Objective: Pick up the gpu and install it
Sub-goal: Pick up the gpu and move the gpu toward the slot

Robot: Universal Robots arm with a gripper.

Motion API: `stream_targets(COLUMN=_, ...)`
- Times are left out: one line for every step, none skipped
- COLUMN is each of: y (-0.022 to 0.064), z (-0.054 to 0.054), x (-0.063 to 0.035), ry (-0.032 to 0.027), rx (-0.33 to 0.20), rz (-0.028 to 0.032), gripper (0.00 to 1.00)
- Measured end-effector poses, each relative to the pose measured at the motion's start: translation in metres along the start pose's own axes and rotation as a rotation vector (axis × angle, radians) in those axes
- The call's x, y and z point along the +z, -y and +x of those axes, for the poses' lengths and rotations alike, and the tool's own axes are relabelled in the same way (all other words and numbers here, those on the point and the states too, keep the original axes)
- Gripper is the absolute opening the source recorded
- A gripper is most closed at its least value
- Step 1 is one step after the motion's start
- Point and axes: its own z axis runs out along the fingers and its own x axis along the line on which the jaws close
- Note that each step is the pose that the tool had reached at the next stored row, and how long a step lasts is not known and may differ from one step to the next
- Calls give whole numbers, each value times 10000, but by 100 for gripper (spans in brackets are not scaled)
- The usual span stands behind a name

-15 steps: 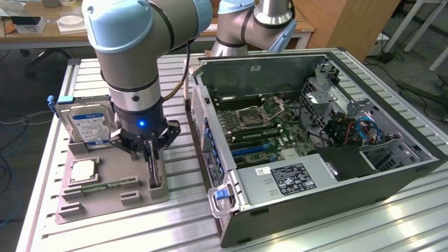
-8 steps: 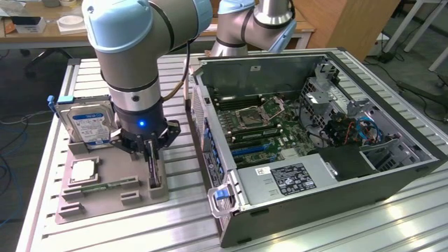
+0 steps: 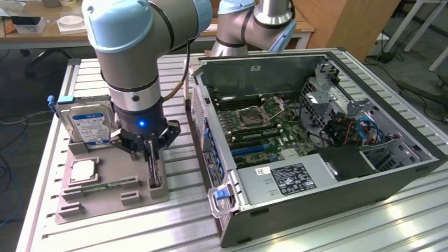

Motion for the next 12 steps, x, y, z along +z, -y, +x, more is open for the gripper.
stream_targets(y=0, z=0, x=-1, ry=2, rx=1, rz=-1, gripper=27)
stream_targets(y=-1, z=0, x=-2, ry=3, rx=2, rz=-3, gripper=27)
stream_targets(y=0, z=0, x=-7, ry=0, rx=2, rz=0, gripper=27)
stream_targets(y=-1, z=0, x=-16, ry=-1, rx=2, rz=1, gripper=27)
stream_targets(y=-1, z=0, x=-26, ry=0, rx=2, rz=1, gripper=27)
stream_targets(y=-2, z=-1, x=-37, ry=0, rx=2, rz=0, gripper=27)
stream_targets(y=-2, z=-1, x=-48, ry=0, rx=3, rz=1, gripper=27)
stream_targets(y=-3, z=-1, x=-58, ry=1, rx=3, rz=0, gripper=27)
stream_targets(y=-3, z=-1, x=-69, ry=1, rx=2, rz=0, gripper=27)
stream_targets(y=-4, z=-1, x=-78, ry=0, rx=3, rz=0, gripper=27)
stream_targets(y=-4, z=-1, x=-86, ry=1, rx=2, rz=0, gripper=27)
stream_targets(y=-5, z=-2, x=-95, ry=1, rx=2, rz=0, gripper=27)
